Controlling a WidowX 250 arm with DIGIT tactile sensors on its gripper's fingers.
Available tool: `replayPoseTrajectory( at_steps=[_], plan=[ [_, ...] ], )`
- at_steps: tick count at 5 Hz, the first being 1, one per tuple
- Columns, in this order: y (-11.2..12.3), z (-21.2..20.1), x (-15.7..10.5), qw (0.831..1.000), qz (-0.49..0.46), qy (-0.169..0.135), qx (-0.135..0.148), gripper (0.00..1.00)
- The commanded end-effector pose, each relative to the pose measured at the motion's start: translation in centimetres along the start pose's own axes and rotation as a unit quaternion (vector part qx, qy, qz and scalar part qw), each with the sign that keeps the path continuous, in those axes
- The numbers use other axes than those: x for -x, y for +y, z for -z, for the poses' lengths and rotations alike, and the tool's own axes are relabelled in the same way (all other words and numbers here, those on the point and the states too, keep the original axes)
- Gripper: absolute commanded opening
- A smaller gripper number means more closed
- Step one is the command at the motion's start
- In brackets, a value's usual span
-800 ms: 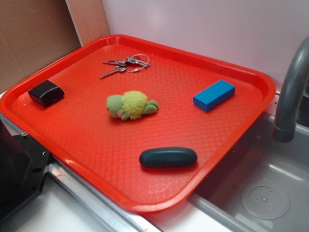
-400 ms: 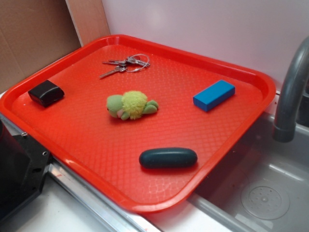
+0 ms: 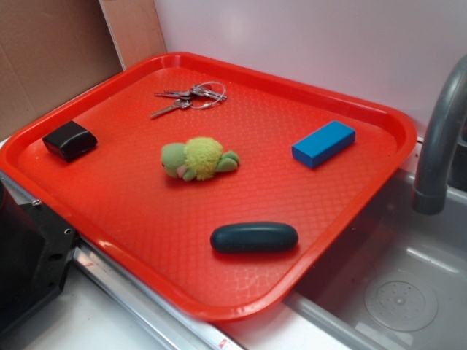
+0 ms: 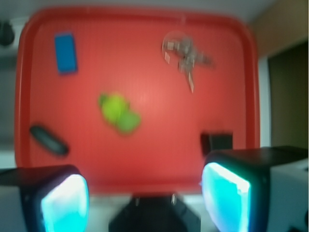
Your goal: Grab the green animal.
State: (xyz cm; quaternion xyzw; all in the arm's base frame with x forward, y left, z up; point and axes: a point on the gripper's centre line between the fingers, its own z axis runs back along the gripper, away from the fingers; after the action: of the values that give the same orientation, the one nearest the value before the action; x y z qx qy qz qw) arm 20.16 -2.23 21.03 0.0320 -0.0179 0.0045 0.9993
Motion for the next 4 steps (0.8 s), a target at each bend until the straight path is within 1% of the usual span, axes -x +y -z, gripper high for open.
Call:
replayPoseTrajectory(
  at_steps=[1,2,3,4],
  plan=[
    [-4.9,2.8,0.1,0.991,0.13,0.008,0.018,1.0],
    [-7.2,3.8,1.7,0.982,0.19,-0.001,0.007,1.0],
    [-7.6,6.0,2.1,0.975,0.222,0.007,0.001,1.0],
    [-5.4,8.0,-0.1,0.976,0.215,-0.003,-0.01,1.0]
  ],
)
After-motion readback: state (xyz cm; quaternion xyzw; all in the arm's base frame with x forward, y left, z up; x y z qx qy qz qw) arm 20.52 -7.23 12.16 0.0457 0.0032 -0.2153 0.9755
